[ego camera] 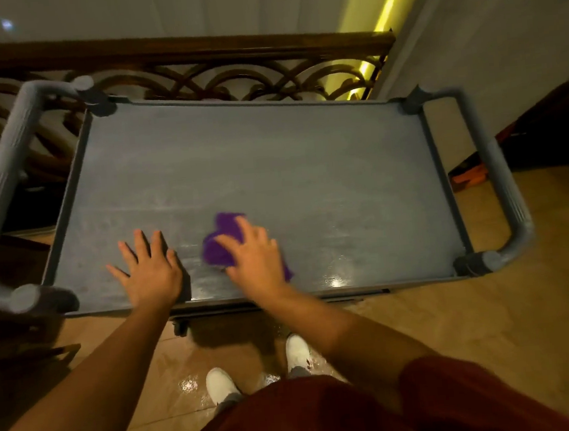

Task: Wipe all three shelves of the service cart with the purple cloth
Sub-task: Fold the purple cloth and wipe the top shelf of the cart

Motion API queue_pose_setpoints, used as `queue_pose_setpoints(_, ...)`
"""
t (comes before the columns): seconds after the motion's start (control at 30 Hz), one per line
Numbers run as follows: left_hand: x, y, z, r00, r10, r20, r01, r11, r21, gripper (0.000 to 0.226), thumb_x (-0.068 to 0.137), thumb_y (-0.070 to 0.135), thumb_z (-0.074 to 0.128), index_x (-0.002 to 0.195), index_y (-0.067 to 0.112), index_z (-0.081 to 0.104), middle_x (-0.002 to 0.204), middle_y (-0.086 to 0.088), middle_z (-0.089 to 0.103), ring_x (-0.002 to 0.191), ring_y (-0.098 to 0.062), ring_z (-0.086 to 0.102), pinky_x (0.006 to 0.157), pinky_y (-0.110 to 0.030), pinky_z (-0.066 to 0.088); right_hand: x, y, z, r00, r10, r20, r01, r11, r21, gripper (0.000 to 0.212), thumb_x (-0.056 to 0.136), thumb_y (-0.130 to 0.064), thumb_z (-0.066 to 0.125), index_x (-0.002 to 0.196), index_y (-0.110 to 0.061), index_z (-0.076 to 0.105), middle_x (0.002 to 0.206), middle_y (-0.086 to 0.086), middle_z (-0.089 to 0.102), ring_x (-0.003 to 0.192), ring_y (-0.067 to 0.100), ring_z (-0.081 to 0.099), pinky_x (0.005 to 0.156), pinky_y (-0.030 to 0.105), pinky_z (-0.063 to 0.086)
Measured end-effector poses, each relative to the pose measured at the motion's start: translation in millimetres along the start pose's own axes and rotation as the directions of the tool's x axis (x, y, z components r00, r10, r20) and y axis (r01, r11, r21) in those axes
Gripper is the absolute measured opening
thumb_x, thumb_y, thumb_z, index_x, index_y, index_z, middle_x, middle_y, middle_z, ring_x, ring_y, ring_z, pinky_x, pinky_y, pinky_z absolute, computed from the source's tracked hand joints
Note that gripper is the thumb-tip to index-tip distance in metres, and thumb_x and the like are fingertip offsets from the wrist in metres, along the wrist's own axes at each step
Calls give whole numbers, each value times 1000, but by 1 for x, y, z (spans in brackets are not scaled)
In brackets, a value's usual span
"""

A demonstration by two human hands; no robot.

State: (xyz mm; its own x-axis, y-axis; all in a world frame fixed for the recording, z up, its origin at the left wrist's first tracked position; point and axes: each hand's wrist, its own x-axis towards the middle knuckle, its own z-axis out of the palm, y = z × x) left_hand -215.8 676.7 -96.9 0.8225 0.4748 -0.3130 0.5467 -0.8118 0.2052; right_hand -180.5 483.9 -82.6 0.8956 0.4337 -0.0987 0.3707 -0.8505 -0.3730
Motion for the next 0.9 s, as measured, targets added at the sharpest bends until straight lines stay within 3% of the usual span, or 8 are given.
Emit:
queue_pose_setpoints(0.07,-1,0,9,1000,-1,-19,2,999,42,57,107,43,21,160,26,12,169,-8,1,154,-36,-9,120,-66,0,-4,-6,10,996,-72,60,78,991,-109,65,75,-32,82,134,-35,56,156,12,36,128,40,47,98,50,44)
queue_pose_setpoints(0.13,1,-3,13,1000,-3,-30,5,998,59,57,106,46,18,160,27,11,169,-8,0,154,-36,-8,120,-66,0,-11,36,-3,995,-84,45,89,989,-117,62,73,-26,79,131,-38,59,153,10,41,119,38,52,91,44,46)
queue_pose_setpoints(0.3,4,-3,21,999,11,-35,-8,997,75,57,105,49,13,159,29,8,169,-8,2,154,-38,-5,119,-64,-1,-66,189,-60,971,239,-28,-238,933,-269,57,72,-15,75,126,-31,65,143,18,52,107,44,58,87,46,51)
queue_pose_setpoints(0.43,4,-4,26,999,6,-49,-2,997,80,57,104,50,11,158,31,7,169,-7,3,154,-38,-4,117,-63,-3,-117,277,-102,859,499,-109,-503,790,-351,53,78,-15,72,128,-26,59,137,21,49,111,46,54,88,54,52)
queue_pose_setpoints(0.57,6,-5,25,998,13,-55,-9,998,69,55,105,48,17,157,30,12,169,-8,7,154,-39,0,116,-63,-2,-119,289,-112,784,601,-155,-615,719,-324,47,82,-15,69,127,-16,58,134,25,48,110,50,51,87,57,50)
queue_pose_setpoints(0.7,-4,-1,14,987,40,-154,-51,996,-69,50,103,37,44,149,18,34,161,-15,26,150,-37,19,120,-66,8,-117,284,-115,784,599,-164,-621,753,-218,50,84,-17,69,132,-20,55,141,23,46,119,48,48,92,58,50)
queue_pose_setpoints(0.83,-28,-17,-6,962,104,-252,-128,988,-81,55,99,30,56,148,19,36,163,-14,22,152,-34,18,119,-57,10,-118,295,-120,762,598,-248,-635,765,-104,54,85,-22,72,136,-24,54,147,21,43,126,49,46,99,60,47)
queue_pose_setpoints(0.9,-48,-37,-13,966,80,-246,-99,993,-69,56,96,26,59,148,19,36,163,-14,23,148,-38,25,117,-61,21,-114,296,-113,720,644,-257,-673,738,-36,56,88,-24,71,140,-24,50,149,23,39,129,51,42,103,61,43)
